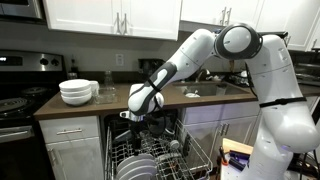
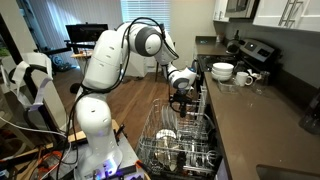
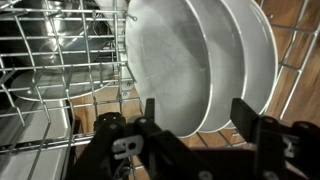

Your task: Pick up the white plate from the counter and place it inside the dishwasher

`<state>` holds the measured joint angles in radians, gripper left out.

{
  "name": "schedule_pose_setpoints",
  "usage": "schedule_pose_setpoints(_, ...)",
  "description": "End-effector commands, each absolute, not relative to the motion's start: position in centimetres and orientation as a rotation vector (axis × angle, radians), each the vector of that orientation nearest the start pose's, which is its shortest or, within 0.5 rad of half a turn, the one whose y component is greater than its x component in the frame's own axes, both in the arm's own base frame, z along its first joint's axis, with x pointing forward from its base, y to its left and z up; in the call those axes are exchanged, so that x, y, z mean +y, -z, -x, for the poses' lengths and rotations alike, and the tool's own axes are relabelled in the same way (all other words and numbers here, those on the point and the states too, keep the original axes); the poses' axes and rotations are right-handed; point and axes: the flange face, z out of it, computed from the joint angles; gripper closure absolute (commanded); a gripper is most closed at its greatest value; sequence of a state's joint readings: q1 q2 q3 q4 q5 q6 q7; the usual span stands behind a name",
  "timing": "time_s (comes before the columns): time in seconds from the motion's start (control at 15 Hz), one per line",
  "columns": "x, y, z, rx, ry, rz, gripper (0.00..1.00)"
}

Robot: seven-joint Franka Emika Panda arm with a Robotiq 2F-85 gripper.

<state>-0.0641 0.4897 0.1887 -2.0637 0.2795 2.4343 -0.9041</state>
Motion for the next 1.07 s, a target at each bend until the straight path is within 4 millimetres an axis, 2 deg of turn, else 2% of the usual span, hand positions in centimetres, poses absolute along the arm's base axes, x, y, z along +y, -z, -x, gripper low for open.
schedule_pose_setpoints(0.0,7.9,-20.9,-57.2,-1.073,-0.031,2.659,0.0)
schedule_pose_setpoints(0.33,9.5,-25.2,-56.4,-1.15,0.051,2.727,0.0)
schedule_pose_setpoints(0.73,11.9,-31.0,-54.8,-1.339,0.284,2.862,0.0)
schedule_pose_setpoints(0.87,12.3,-32.1,-54.0,-1.364,0.351,2.89,0.0)
schedule_pose_setpoints(0.93,12.4,-31.0,-55.6,-1.353,0.286,2.852,0.0)
schedule_pose_setpoints(1.0,12.6,-31.5,-55.2,-1.36,0.309,2.864,0.0)
